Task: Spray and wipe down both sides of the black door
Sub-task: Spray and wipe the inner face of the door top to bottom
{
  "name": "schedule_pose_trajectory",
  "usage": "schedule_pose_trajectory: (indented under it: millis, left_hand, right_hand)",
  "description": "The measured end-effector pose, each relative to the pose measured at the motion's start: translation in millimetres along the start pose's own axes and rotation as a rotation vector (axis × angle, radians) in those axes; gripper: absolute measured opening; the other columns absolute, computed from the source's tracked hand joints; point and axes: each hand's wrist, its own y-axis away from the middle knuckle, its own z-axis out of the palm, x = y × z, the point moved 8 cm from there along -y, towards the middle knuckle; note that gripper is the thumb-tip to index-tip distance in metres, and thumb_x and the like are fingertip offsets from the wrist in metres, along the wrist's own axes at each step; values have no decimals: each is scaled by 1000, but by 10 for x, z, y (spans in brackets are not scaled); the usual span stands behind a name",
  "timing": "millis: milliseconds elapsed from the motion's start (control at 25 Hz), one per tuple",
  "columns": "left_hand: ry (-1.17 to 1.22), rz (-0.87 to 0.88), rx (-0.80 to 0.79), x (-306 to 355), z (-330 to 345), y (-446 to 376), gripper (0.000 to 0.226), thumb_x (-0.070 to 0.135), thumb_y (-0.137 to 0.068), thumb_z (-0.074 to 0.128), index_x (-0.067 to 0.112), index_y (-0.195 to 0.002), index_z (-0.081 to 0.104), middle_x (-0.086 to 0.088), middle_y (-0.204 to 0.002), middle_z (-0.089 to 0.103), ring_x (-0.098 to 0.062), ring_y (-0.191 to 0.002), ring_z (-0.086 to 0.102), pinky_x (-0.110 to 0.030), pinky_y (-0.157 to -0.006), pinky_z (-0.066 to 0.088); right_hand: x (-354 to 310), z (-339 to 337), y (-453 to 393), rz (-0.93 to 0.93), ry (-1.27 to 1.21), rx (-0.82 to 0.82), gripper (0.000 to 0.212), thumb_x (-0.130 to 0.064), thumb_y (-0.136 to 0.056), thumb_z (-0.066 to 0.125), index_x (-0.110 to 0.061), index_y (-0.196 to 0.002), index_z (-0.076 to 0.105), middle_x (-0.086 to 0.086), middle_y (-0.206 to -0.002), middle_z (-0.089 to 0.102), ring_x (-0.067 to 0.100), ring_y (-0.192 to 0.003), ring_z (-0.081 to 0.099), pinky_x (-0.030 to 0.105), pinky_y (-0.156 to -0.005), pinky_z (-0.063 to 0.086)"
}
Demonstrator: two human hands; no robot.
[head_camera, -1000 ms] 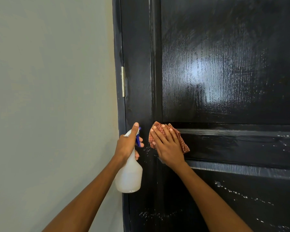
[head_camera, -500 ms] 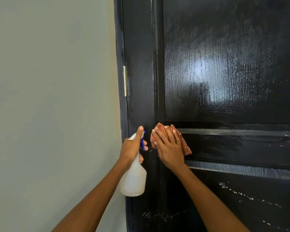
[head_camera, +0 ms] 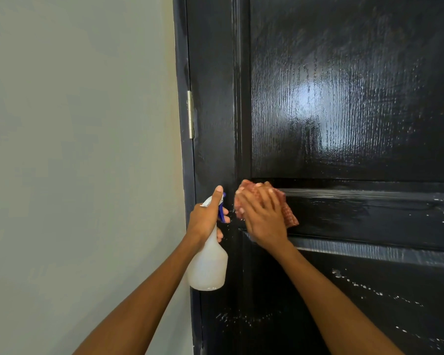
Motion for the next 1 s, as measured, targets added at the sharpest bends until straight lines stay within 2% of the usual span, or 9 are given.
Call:
schedule_pose_trajectory:
  millis: [80, 120, 200, 320, 360, 520, 680, 840, 1000]
  left_hand:
    - [-12, -5, 17, -6, -53, 3, 70, 77, -88, 42, 11, -90, 67, -15, -89, 73, -25, -55, 63, -28, -50, 54]
    - [-10, -3, 19, -3, -81, 1, 69, 76, -88, 43, 12, -91, 67, -15, -89, 73, -25, -55, 63, -28, -50, 54]
    - [3, 14, 9, 7, -122, -8, 64, 73, -91, 42, 13, -92, 66, -16, -90, 73, -24, -55, 63, -27, -48, 53]
    - [16, -3, 19, -51, -182, -36, 63, 71, -92, 42, 14, -94, 67, -15, -93, 74, -24, -59, 64, -27, -48, 53]
    - [20, -13, 23, -79, -192, -45, 62, 71, -92, 42, 14, -95, 66, -15, -93, 73, -24, -60, 64, -27, -48, 53]
    - [14, -21, 7, -76, -136, -64, 64, 72, -91, 42, 13, -98, 67, -15, -94, 74, -26, -63, 66, -27, -48, 54]
    - [2, -20, 8, -70, -42, -44, 66, 74, -90, 42, 13, -96, 67, -14, -92, 74, -25, -60, 66, -28, -49, 54]
    - [41, -7, -5, -26, -80, -9, 58, 70, -93, 42, 18, -104, 66, -16, -95, 73, -28, -68, 68, -27, -48, 54]
    - [21, -13, 7, -43, -92, 1, 62, 73, -90, 42, 17, -95, 67, -14, -91, 73, -31, -67, 67, -29, -51, 56]
  right_hand:
    - [-225, 157, 3, -259, 3, -88, 63, -39, -95, 58, -20, -154, 44, 7, -161, 42, 34, -151, 32, 53, -125, 11]
    - [-233, 174, -8, -317, 21, -103, 65, -40, -95, 59, -20, -155, 43, 6, -161, 42, 33, -151, 32, 53, -125, 12]
    - [-131, 105, -51, -203, 33, -53, 64, -39, -96, 52, -20, -156, 40, 7, -162, 40, 34, -151, 29, 53, -124, 13]
    - [-9, 34, -92, 145, 1, 41, 58, -38, -101, 39, -17, -155, 41, 9, -161, 40, 35, -151, 26, 52, -125, 13]
    - [-24, 31, -99, 156, -7, 48, 57, -38, -101, 39, -16, -153, 45, 10, -159, 43, 35, -150, 28, 52, -125, 14]
    - [76, -47, -118, -106, 36, 17, 56, -37, -98, 39, -17, -148, 54, 7, -153, 52, 33, -145, 37, 53, -121, 23]
    - [120, -60, -83, 43, 41, 26, 57, -39, -98, 40, -19, -150, 51, 6, -156, 49, 34, -147, 34, 55, -121, 23]
    - [109, -73, -115, -228, 53, -68, 58, -41, -97, 40, -23, -152, 49, 4, -157, 47, 32, -147, 36, 54, -120, 23]
    - [117, -104, -97, 21, 51, 12, 57, -38, -99, 48, -22, -154, 46, 4, -158, 45, 32, -148, 33, 53, -122, 19]
